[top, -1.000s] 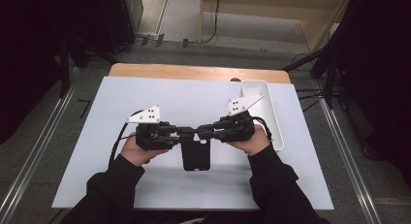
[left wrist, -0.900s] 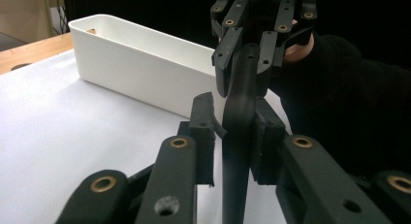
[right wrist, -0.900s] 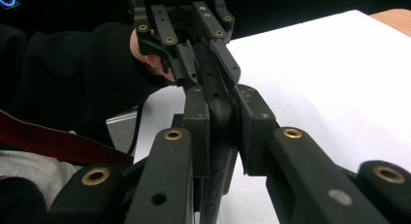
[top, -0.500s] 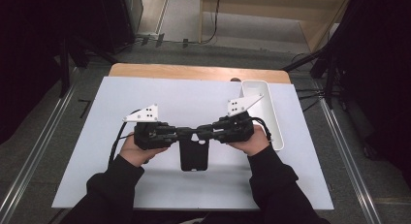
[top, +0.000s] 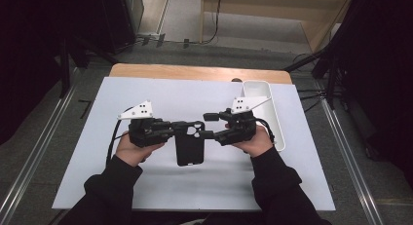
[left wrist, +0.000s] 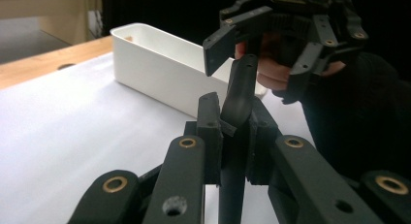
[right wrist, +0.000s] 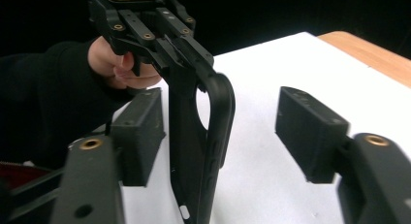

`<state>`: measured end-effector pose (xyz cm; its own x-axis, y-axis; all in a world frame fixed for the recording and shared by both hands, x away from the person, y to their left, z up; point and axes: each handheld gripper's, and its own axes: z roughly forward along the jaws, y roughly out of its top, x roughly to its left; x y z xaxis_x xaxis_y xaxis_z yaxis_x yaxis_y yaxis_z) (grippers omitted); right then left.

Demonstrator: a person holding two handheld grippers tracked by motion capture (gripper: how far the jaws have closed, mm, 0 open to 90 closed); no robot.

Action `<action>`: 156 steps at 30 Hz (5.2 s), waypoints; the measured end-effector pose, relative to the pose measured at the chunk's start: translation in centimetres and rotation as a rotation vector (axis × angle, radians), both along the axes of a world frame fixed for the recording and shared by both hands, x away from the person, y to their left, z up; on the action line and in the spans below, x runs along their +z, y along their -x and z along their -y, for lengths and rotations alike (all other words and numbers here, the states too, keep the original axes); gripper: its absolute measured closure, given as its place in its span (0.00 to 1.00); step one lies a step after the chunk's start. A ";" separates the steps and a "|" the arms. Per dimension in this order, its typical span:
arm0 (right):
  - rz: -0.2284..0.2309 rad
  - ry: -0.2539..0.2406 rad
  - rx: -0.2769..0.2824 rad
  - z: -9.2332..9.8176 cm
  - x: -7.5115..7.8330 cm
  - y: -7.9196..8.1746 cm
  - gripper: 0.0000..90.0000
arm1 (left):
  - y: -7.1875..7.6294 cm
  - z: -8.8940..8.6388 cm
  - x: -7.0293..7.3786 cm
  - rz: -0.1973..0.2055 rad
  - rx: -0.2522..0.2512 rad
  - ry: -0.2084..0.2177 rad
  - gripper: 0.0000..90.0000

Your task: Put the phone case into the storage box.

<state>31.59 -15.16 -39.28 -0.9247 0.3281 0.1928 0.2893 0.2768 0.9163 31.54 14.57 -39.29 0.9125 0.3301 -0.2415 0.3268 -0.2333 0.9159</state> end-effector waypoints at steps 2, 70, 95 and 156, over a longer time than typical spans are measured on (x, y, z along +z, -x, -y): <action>0.002 0.003 -0.017 0.0 0.0 0.0 0.32 | 0.0 -0.1 0.1 -0.002 0.017 -0.007 0.89; -0.009 0.028 -0.524 -5.3 -2.4 2.5 0.00 | 0.7 0.7 0.9 0.017 0.382 -0.035 0.88; -0.033 0.053 -0.541 -7.0 -2.8 2.9 0.00 | 1.5 2.1 0.6 -0.004 0.390 -0.026 0.88; -0.019 0.084 -0.559 -5.2 -3.2 1.7 0.15 | 2.6 1.7 0.4 0.072 0.364 -0.026 0.54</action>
<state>29.87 -9.97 -42.47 -0.6021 0.7821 0.1603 0.4294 0.1480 0.8909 28.92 12.85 -38.86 0.7483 0.6416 -0.1685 0.3279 -0.1371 0.9347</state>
